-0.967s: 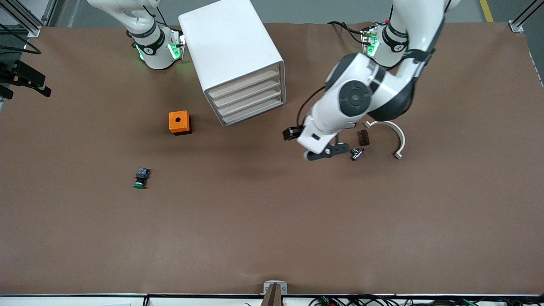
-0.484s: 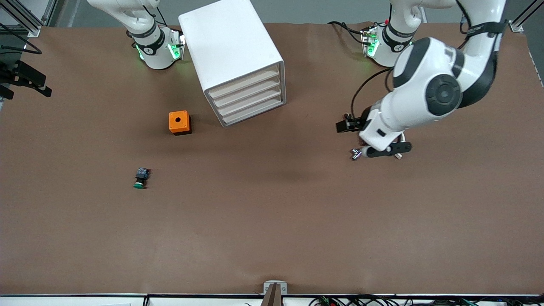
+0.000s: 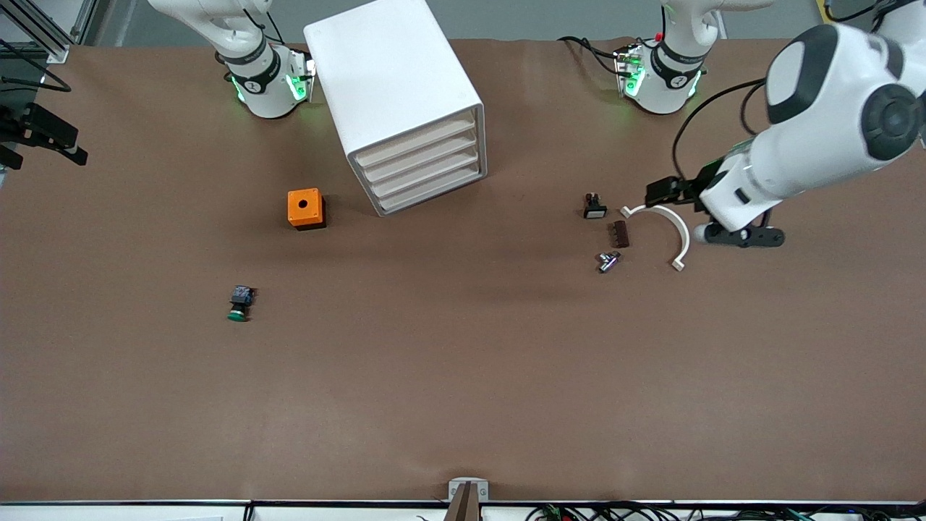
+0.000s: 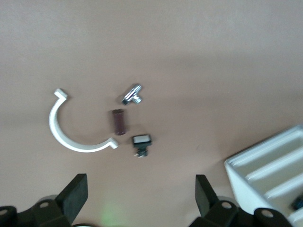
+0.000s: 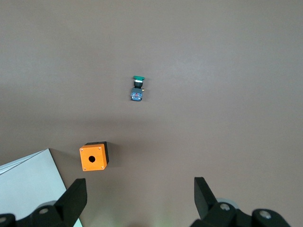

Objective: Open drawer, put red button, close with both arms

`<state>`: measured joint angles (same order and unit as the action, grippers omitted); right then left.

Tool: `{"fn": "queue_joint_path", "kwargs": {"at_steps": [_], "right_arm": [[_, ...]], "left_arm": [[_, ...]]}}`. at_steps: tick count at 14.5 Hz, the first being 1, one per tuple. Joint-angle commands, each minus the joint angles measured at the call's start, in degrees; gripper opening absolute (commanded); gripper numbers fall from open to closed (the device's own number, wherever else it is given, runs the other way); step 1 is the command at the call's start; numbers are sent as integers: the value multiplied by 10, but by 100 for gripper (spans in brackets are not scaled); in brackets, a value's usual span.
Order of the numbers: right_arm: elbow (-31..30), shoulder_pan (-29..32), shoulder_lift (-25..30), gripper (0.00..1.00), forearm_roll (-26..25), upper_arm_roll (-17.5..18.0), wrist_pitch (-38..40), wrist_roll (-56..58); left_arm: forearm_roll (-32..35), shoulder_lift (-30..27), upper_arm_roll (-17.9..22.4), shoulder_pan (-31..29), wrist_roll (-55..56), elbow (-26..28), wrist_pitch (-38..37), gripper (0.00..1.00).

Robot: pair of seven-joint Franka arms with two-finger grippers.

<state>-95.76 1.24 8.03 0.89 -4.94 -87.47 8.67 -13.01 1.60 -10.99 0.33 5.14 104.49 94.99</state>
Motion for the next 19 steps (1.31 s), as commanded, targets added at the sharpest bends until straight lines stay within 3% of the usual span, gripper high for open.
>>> {"fn": "queue_joint_path", "kwargs": {"at_steps": [1,11,12,15,19], "right_arm": [[-2,1,9,100,-5,1,5,-1],[-2,1,9,100,-6,1,-1,7],[-3,1,9,100,-6,1,0,8],[-3,1,10,100,-6,1,-1,8],[-3,1,10,100,-7,1,-1,8]], "left_arm": [[37,-26,-5,-31,-77,-8,-45,100],[84,-95,10,-109,-157,-19,-69,100],[88,-95,15,-103,-156,-27,-69,100],[103,-88,107,-22,-146,-57,-67,100],[104,-64,122,11,-93,-71,-56,100]]}}
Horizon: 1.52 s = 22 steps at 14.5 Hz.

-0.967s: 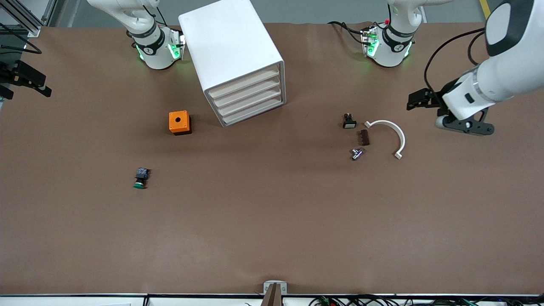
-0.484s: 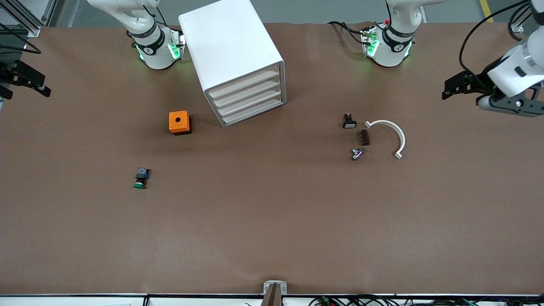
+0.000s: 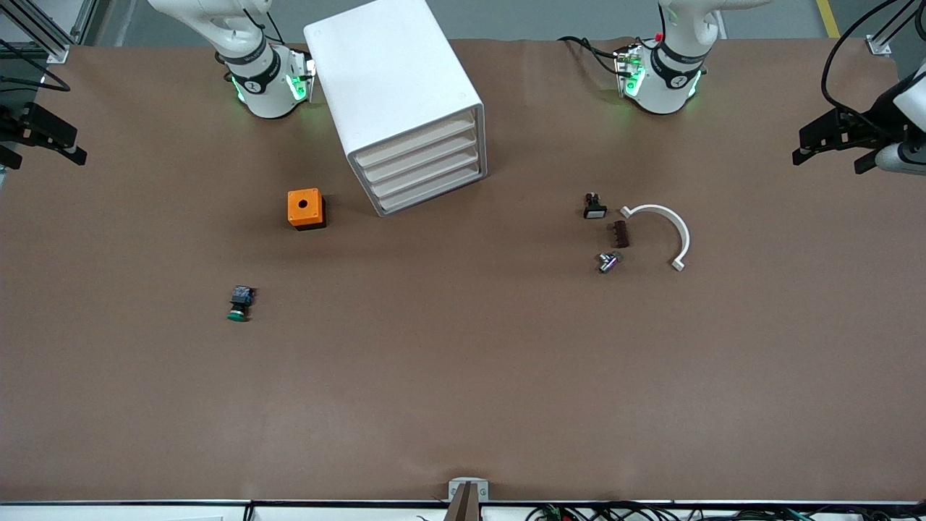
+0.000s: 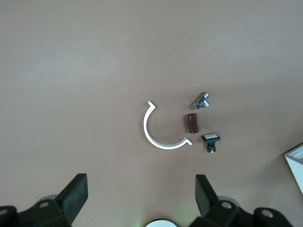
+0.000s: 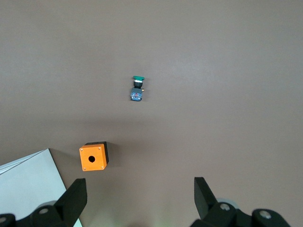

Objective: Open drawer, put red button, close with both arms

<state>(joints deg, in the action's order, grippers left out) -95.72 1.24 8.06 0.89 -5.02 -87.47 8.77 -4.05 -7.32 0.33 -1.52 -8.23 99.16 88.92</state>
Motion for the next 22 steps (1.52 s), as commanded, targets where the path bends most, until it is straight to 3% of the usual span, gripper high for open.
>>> {"fn": "queue_joint_path", "kwargs": {"at_steps": [1,4,12,22], "right_arm": [[-3,1,10,100,-7,2,-1,7],[-3,1,10,100,-7,2,-1,7],[-3,1,10,100,-7,2,-2,7],[-3,-1,10,100,-17,3,-9,8]], "left_arm": [[15,35,9,33,66,-26,13,100],[15,58,7,35,116,-56,17,100],[17,98,5,34,114,-124,17,100],[19,104,5,36,112,-127,17,100]]}}
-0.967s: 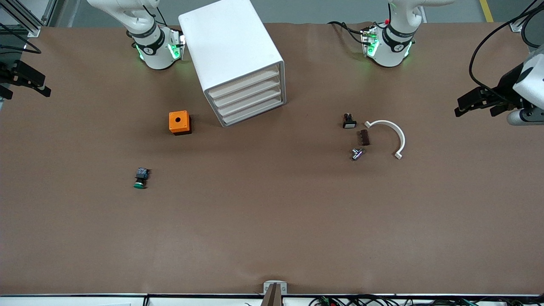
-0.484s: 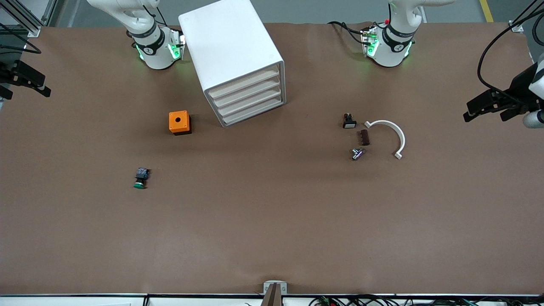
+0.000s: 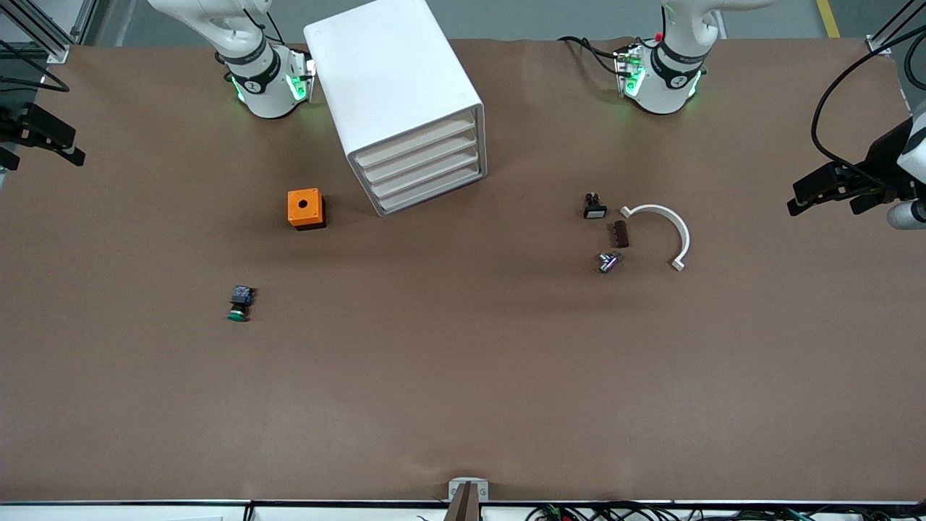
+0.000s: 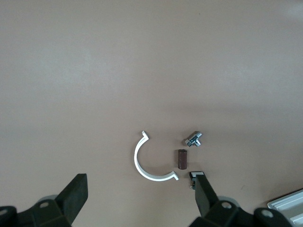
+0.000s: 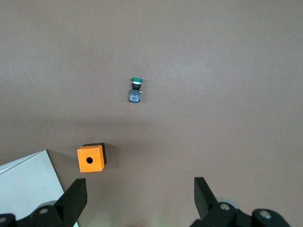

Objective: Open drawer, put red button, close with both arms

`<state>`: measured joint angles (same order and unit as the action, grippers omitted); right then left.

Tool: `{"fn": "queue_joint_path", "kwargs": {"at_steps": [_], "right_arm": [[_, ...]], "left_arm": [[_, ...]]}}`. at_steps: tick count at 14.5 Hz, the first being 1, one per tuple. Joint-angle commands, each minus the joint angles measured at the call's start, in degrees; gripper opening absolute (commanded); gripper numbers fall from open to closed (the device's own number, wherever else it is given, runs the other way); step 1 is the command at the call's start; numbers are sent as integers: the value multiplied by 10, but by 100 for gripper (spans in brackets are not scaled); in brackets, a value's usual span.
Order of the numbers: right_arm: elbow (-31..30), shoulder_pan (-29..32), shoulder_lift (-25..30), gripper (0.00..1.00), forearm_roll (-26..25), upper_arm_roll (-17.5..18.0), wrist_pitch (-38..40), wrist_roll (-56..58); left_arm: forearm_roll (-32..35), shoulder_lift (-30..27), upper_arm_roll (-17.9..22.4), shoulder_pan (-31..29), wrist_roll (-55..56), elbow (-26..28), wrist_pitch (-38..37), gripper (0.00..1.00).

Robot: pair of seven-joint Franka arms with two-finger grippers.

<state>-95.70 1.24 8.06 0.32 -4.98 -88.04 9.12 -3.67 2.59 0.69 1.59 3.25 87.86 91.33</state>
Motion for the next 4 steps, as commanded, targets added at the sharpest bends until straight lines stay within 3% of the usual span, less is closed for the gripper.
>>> {"fn": "queue_joint_path", "kwargs": {"at_steps": [1,4], "right_arm": [[-4,-1,10,100,-10,2,-5,4],[-4,-1,10,100,-10,2,-6,4]], "left_arm": [[16,5,2,6,-3,-14,-7,100],[16,5,1,5,-2,-14,-7,100]]}}
